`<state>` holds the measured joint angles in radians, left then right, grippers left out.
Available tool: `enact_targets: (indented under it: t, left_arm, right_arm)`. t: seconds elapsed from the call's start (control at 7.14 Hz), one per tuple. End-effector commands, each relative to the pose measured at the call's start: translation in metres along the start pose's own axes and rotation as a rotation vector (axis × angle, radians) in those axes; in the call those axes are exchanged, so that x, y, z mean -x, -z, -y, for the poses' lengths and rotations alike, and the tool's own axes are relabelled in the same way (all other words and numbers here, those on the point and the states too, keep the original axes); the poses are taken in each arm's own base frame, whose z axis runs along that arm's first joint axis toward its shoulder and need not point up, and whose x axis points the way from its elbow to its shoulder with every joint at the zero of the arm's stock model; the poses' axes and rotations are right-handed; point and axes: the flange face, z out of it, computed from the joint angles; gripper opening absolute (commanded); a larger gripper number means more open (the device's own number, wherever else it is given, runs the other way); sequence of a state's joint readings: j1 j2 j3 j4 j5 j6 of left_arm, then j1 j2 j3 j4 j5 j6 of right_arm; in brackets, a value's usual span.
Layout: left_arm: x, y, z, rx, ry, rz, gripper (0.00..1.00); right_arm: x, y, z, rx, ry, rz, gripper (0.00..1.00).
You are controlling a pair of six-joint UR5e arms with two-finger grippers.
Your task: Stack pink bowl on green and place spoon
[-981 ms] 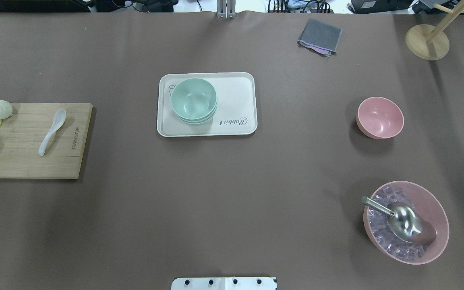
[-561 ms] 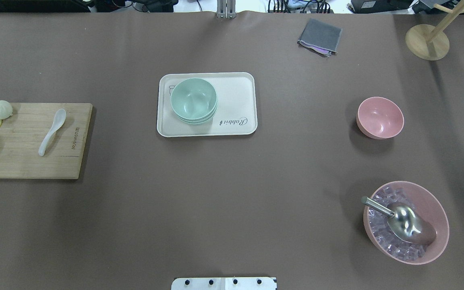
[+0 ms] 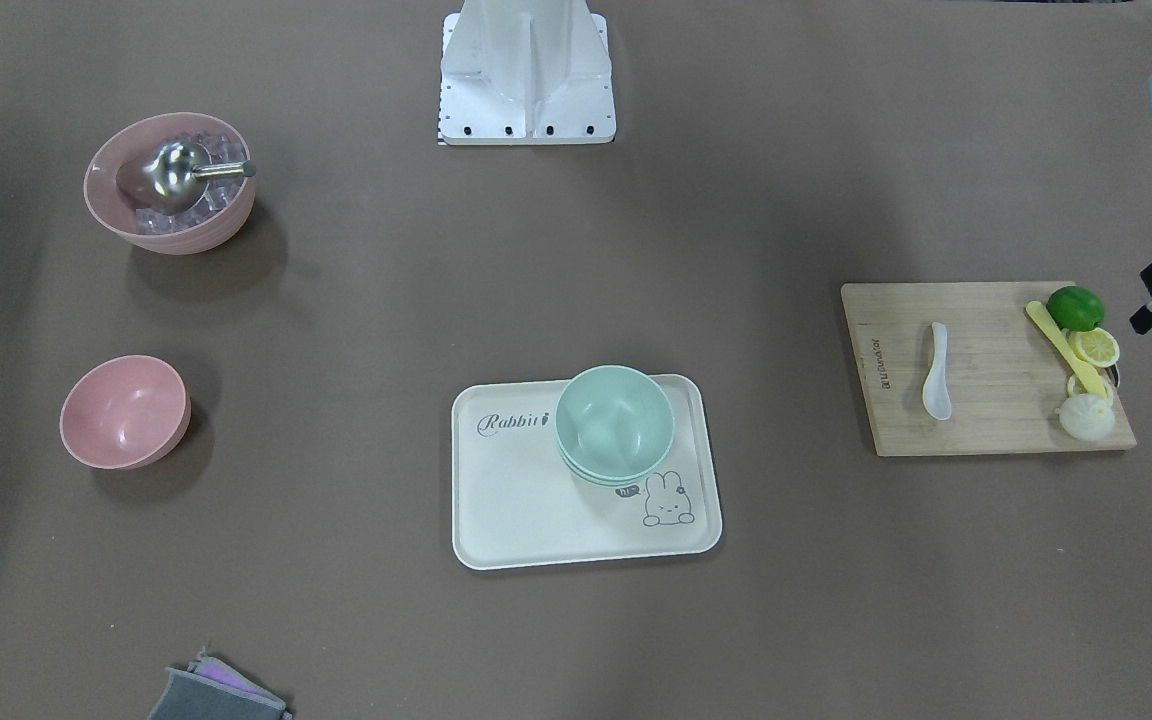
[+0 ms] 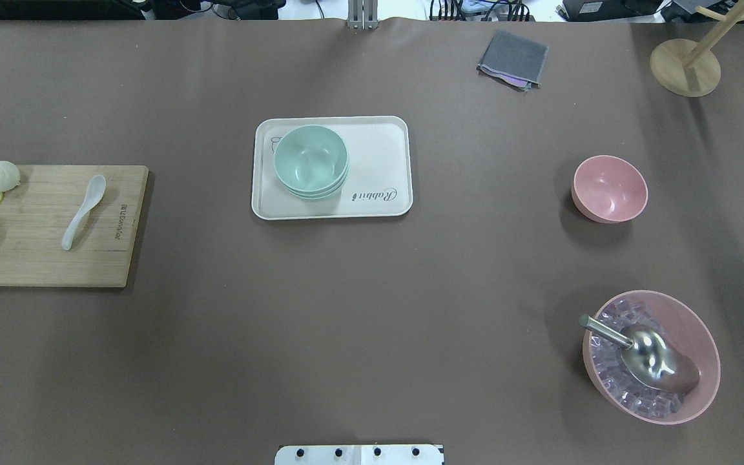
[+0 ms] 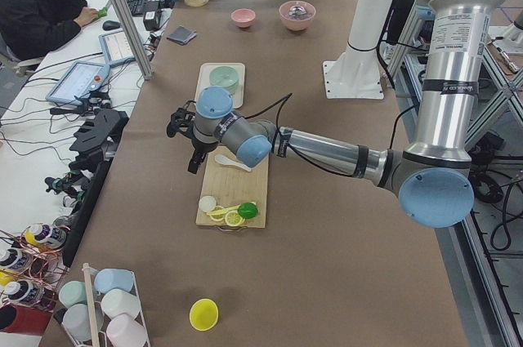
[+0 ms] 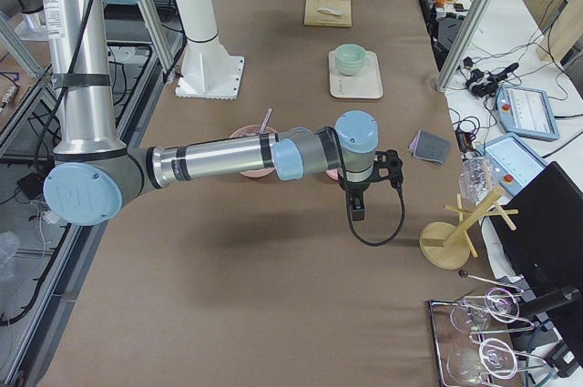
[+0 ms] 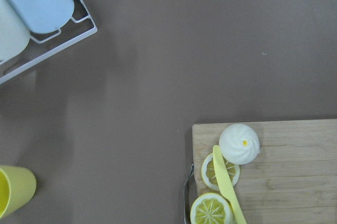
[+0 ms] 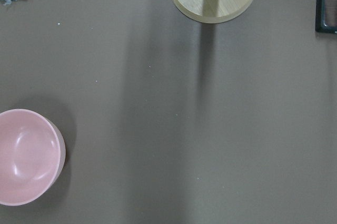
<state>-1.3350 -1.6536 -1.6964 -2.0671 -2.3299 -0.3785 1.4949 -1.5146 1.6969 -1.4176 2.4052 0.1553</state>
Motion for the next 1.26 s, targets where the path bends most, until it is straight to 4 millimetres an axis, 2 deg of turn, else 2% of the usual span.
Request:
enact_targets:
  t: [0.0,0.14,0.28,0.42,0.56,0.7,0.84,0.98,1.12]
  left_arm:
    - [-0.030,-0.022,0.002,0.033,-0.042,-0.028,0.98]
    - [-0.044,-0.035,0.000,0.050,-0.020,-0.045,0.98]
    - [-0.055,-0.039,-0.001,-0.012,-0.004,-0.019,0.98]
    - [-0.071,-0.057,-0.007,-0.014,-0.001,-0.020,0.98]
    - [-0.081,-0.069,-0.010,0.013,-0.010,-0.031,0.98]
    - [-0.083,-0.072,-0.010,0.017,-0.010,-0.031,0.98]
    - [-0.077,-0.076,-0.012,0.016,-0.011,-0.016,0.98]
    - [-0.073,-0.075,-0.009,-0.018,-0.001,0.028,0.98]
    - [-0.073,-0.075,-0.008,-0.022,0.028,0.032,0.98]
  right_arm:
    - [0.010,-0.020,0.001,-0.075,0.128,0.035,1.00]
    - [0.026,-0.030,0.003,-0.056,0.065,0.052,1.00]
    - [0.056,-0.040,0.010,-0.044,-0.026,0.074,1.00]
    - [0.092,-0.050,0.011,-0.031,-0.019,0.099,1.00]
    - [0.111,-0.054,0.015,-0.039,0.008,0.121,1.00]
    - [0.135,-0.074,0.020,-0.031,0.030,0.096,1.00]
    - [0.154,-0.103,0.017,-0.018,0.041,0.042,1.00]
    - [0.167,-0.130,0.018,0.010,0.020,0.022,1.00]
    - [0.164,-0.152,0.013,0.035,0.026,0.019,1.00]
